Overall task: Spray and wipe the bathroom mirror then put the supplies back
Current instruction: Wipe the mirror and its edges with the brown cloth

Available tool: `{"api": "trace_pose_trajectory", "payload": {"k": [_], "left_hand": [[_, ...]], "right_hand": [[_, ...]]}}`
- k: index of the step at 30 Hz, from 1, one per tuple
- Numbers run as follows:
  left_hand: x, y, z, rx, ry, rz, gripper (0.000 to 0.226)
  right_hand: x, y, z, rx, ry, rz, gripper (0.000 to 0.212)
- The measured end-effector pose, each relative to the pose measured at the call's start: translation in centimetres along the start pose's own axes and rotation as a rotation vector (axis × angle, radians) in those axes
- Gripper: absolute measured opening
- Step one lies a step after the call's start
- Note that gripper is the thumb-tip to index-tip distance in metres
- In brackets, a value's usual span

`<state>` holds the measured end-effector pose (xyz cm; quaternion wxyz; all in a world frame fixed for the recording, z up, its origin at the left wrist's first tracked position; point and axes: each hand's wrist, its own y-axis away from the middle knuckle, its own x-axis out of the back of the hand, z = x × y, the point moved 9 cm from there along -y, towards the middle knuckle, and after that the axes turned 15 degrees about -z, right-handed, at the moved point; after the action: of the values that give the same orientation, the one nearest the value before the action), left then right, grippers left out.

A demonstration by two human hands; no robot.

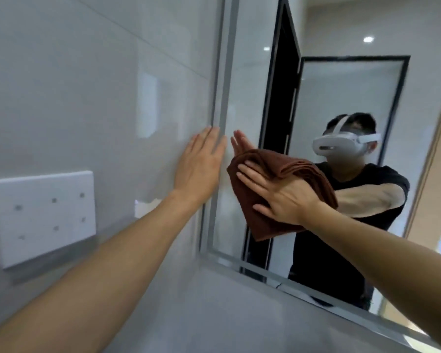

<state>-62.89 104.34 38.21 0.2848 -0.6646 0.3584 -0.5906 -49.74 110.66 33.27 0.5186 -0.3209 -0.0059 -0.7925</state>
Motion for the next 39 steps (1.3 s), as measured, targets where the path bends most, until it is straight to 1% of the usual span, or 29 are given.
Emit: {"api": "trace_pose_trajectory", "payload": {"k": [2, 5, 7, 9, 11, 14, 16, 18, 19, 23, 24, 27, 31, 34, 36, 38, 39], "left_hand": [[2.3, -1.9, -0.4, -0.016, -0.028, 0.067, 0.055], [6.3, -4.2, -0.1, -0.042, -0.030, 0.179, 0.060], [7.5, -5.2, 0.1, -0.064, -0.037, 0.204, 0.061], [7.9, -5.8, 0.1, -0.055, -0.041, 0.222, 0.052], [7.5, -5.9, 0.3, -0.037, -0.037, 0.239, 0.042], [5.7, -4.7, 0.8, -0.002, 0.010, 0.255, 0.040], [4.1, -3.1, 0.8, 0.036, 0.039, 0.266, 0.041], [2.5, -1.3, 0.9, 0.055, 0.068, 0.257, 0.043], [1.7, -0.3, 0.9, 0.060, 0.087, 0.249, 0.044], [-1.7, 3.0, 1.2, 0.086, 0.151, 0.193, 0.047], [-2.6, 3.8, 1.3, 0.088, 0.173, 0.167, 0.047], [-5.0, 5.4, 2.3, 0.066, 0.189, 0.077, 0.049], [-6.3, 5.7, 4.0, 0.012, 0.103, 0.029, 0.054], [-5.9, 5.3, 4.6, -0.019, 0.078, 0.021, 0.054], [-4.8, 4.8, 4.6, -0.024, 0.078, 0.048, 0.053], [-3.2, 4.3, 4.3, -0.025, 0.079, 0.088, 0.050], [-2.4, 3.9, 4.1, -0.025, 0.079, 0.107, 0.048]], "right_hand": [[1.9, -1.4, 3.6, -0.067, 0.010, -0.001, 0.082], [4.9, -3.4, 7.8, -0.213, 0.002, 0.029, 0.081], [5.8, -4.3, 8.5, -0.276, -0.033, 0.065, 0.080], [6.0, -5.3, 8.1, -0.316, -0.074, 0.107, 0.079], [5.8, -6.5, 7.0, -0.362, -0.119, 0.132, 0.079], [5.0, -8.1, 4.3, -0.403, -0.212, 0.205, 0.076], [3.9, -8.4, 1.7, -0.416, -0.368, 0.279, 0.070], [1.5, -8.2, -1.8, -0.419, -0.549, 0.297, 0.065], [0.1, -7.9, -3.8, -0.426, -0.591, 0.295, 0.062], [-3.6, -5.6, -10.2, -0.445, -0.587, 0.309, 0.053], [-4.2, -5.1, -11.4, -0.434, -0.586, 0.298, 0.056], [-6.3, -3.9, -14.2, -0.343, -0.602, 0.185, 0.079], [-7.9, -0.9, -15.0, -0.192, -0.483, 0.055, 0.093], [-7.5, 1.3, -13.8, -0.083, -0.369, 0.068, 0.089], [-6.8, 2.5, -12.1, -0.017, -0.235, 0.047, 0.085], [-5.7, 3.3, -9.1, 0.024, -0.133, 0.016, 0.081], [-4.6, 3.3, -6.9, 0.015, -0.106, 0.021, 0.078]]}}
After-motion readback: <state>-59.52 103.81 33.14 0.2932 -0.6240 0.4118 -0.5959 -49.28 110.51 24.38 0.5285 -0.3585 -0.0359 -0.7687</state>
